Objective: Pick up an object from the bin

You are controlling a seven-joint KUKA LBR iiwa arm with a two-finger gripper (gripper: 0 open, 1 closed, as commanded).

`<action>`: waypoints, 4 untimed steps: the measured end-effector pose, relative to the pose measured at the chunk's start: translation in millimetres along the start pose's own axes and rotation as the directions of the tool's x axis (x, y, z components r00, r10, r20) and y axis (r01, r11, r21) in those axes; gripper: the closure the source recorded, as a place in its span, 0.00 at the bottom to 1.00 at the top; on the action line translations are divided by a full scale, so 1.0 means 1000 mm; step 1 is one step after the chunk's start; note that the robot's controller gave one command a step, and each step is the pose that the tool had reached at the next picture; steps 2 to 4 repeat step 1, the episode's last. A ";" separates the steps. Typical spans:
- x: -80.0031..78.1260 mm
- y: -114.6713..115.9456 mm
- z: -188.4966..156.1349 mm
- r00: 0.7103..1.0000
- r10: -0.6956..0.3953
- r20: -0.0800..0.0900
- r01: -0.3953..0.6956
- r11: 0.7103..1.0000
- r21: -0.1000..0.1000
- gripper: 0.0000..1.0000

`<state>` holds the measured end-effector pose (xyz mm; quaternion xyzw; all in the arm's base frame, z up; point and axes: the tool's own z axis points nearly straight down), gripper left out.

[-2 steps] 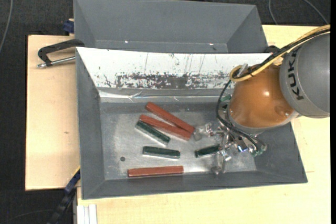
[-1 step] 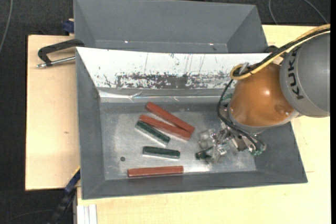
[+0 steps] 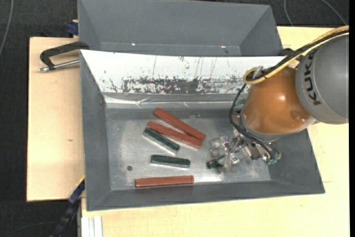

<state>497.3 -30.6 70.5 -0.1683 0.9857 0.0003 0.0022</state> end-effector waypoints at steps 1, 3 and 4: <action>0.000 0.001 -0.035 1.000 0.000 0.000 0.000 1.000 0.000 1.00; 0.000 0.001 -0.035 1.000 0.000 0.000 0.000 1.000 0.000 1.00; 0.000 0.001 -0.035 1.000 0.000 0.000 0.000 1.000 0.000 1.00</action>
Offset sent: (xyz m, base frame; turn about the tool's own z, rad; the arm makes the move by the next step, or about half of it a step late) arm -0.0001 0.0002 0.0077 0.0000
